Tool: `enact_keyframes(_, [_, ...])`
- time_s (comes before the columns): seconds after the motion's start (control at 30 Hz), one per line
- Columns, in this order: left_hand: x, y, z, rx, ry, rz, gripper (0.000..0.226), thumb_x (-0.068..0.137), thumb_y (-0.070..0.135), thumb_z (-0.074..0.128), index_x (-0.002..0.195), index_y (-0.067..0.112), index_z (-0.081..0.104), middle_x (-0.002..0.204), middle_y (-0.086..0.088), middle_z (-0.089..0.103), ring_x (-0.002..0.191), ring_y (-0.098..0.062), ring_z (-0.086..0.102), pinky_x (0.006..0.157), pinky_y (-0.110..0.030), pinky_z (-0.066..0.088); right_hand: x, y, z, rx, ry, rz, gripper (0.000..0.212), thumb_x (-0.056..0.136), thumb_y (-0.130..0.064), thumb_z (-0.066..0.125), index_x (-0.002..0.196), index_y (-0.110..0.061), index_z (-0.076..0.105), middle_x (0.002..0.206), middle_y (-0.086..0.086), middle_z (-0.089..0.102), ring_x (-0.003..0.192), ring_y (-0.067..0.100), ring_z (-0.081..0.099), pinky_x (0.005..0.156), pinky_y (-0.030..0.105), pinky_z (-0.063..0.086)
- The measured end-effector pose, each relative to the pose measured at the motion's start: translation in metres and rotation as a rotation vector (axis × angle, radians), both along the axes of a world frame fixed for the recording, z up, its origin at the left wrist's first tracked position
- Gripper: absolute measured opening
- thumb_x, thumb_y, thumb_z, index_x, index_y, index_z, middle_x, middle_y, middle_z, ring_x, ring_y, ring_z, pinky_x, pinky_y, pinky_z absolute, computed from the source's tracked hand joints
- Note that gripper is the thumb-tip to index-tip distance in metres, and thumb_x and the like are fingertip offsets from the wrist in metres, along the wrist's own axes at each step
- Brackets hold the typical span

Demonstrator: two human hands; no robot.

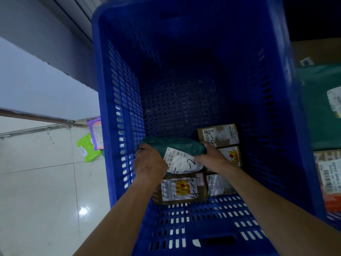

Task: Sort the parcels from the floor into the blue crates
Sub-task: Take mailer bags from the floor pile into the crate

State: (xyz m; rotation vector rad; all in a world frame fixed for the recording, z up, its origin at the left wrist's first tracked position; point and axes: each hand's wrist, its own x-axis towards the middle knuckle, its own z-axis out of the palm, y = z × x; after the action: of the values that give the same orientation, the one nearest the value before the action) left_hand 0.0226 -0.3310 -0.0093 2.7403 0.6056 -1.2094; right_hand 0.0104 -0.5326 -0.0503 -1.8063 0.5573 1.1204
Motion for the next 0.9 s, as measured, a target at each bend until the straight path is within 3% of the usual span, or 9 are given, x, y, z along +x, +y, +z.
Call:
enact_keyframes(0.1, [0.0, -0.008, 0.002, 0.044, 0.047, -0.064, 0.089, 0.091, 0.029, 0.064, 0.149, -0.012, 0.01, 0.147, -0.028, 0.039, 0.126, -0.035, 0.052, 0.087, -0.038, 0.053, -0.004, -0.004, -0.001, 0.001, 0.038, -0.024, 0.048, 0.088, -0.001, 0.058, 0.13, -0.019, 0.044, 0.11, -0.002, 0.057, 0.097, 0.009, 0.053, 0.072, 0.019, 0.043])
enact_keyframes(0.2, [-0.002, -0.011, -0.002, 0.007, 0.06, -0.047, 0.09, 0.09, 0.026, 0.064, 0.15, -0.011, 0.008, 0.146, -0.025, 0.04, 0.127, -0.033, 0.051, 0.089, -0.036, 0.052, -0.01, -0.001, -0.009, -0.048, 0.051, -0.029, 0.061, 0.091, -0.003, 0.052, 0.146, -0.018, 0.03, 0.129, 0.006, 0.056, 0.108, 0.015, 0.051, 0.084, 0.028, 0.045])
enact_keyframes(0.27, [-0.005, -0.009, -0.006, -0.003, 0.08, -0.049, 0.091, 0.089, 0.027, 0.066, 0.15, -0.011, 0.009, 0.145, -0.024, 0.041, 0.128, -0.031, 0.05, 0.092, -0.035, 0.051, -0.018, 0.006, -0.012, -0.104, 0.008, 0.01, 0.06, 0.094, -0.008, 0.053, 0.148, -0.018, 0.027, 0.129, 0.008, 0.057, 0.107, 0.02, 0.054, 0.083, 0.03, 0.046])
enact_keyframes(0.33, [-0.009, -0.005, -0.013, -0.002, 0.107, -0.045, 0.087, 0.088, 0.027, 0.068, 0.148, -0.012, 0.018, 0.142, -0.022, 0.045, 0.126, -0.03, 0.053, 0.092, -0.034, 0.051, -0.026, 0.012, -0.015, -0.189, -0.089, 0.049, 0.053, 0.094, -0.018, 0.06, 0.141, -0.018, 0.036, 0.128, 0.007, 0.058, 0.108, 0.024, 0.059, 0.085, 0.034, 0.051])
enact_keyframes(0.47, [-0.019, 0.005, -0.032, -0.058, 0.194, -0.003, 0.045, 0.088, 0.027, 0.065, 0.123, 0.0, 0.055, 0.12, -0.014, 0.062, 0.106, -0.026, 0.064, 0.075, -0.032, 0.052, -0.038, 0.014, -0.021, -0.335, -0.222, 0.201, 0.051, 0.093, -0.039, 0.061, 0.138, -0.021, 0.045, 0.132, 0.008, 0.054, 0.114, 0.028, 0.057, 0.09, 0.04, 0.053])
enact_keyframes(0.57, [-0.023, 0.003, -0.038, -0.035, 0.168, 0.034, 0.039, 0.089, 0.019, 0.063, 0.122, 0.0, 0.056, 0.121, -0.015, 0.063, 0.107, -0.028, 0.065, 0.08, -0.035, 0.056, -0.037, 0.01, -0.026, -0.367, -0.213, 0.316, 0.057, 0.096, -0.052, 0.054, 0.143, -0.021, 0.044, 0.135, 0.01, 0.052, 0.119, 0.031, 0.056, 0.091, 0.041, 0.052])
enact_keyframes(0.67, [-0.024, -0.005, -0.045, 0.022, 0.206, -0.149, 0.039, 0.096, 0.018, 0.056, 0.13, -0.001, 0.054, 0.132, -0.015, 0.057, 0.118, -0.026, 0.06, 0.085, -0.032, 0.054, -0.032, 0.009, -0.029, -0.387, -0.195, 0.372, 0.06, 0.097, -0.061, 0.047, 0.141, -0.02, 0.047, 0.135, 0.01, 0.055, 0.118, 0.032, 0.057, 0.09, 0.04, 0.051])
enact_keyframes(0.8, [-0.016, -0.01, -0.052, 0.104, 0.271, -0.385, 0.027, 0.098, 0.013, 0.052, 0.121, 0.006, 0.065, 0.123, -0.011, 0.063, 0.111, -0.023, 0.063, 0.07, -0.03, 0.054, -0.024, 0.013, -0.033, -0.444, -0.152, 0.439, 0.061, 0.098, -0.062, 0.043, 0.139, -0.017, 0.047, 0.133, 0.013, 0.058, 0.114, 0.034, 0.058, 0.089, 0.041, 0.052])
enact_keyframes(0.9, [-0.011, -0.016, -0.048, 0.245, 0.207, -0.517, 0.039, 0.098, 0.018, 0.054, 0.132, 0.0, 0.052, 0.129, -0.021, 0.052, 0.112, -0.031, 0.059, 0.082, -0.037, 0.058, -0.019, 0.012, -0.03, -0.439, -0.158, 0.459, 0.062, 0.1, -0.057, 0.046, 0.148, -0.019, 0.036, 0.134, 0.014, 0.058, 0.116, 0.033, 0.059, 0.089, 0.038, 0.051])
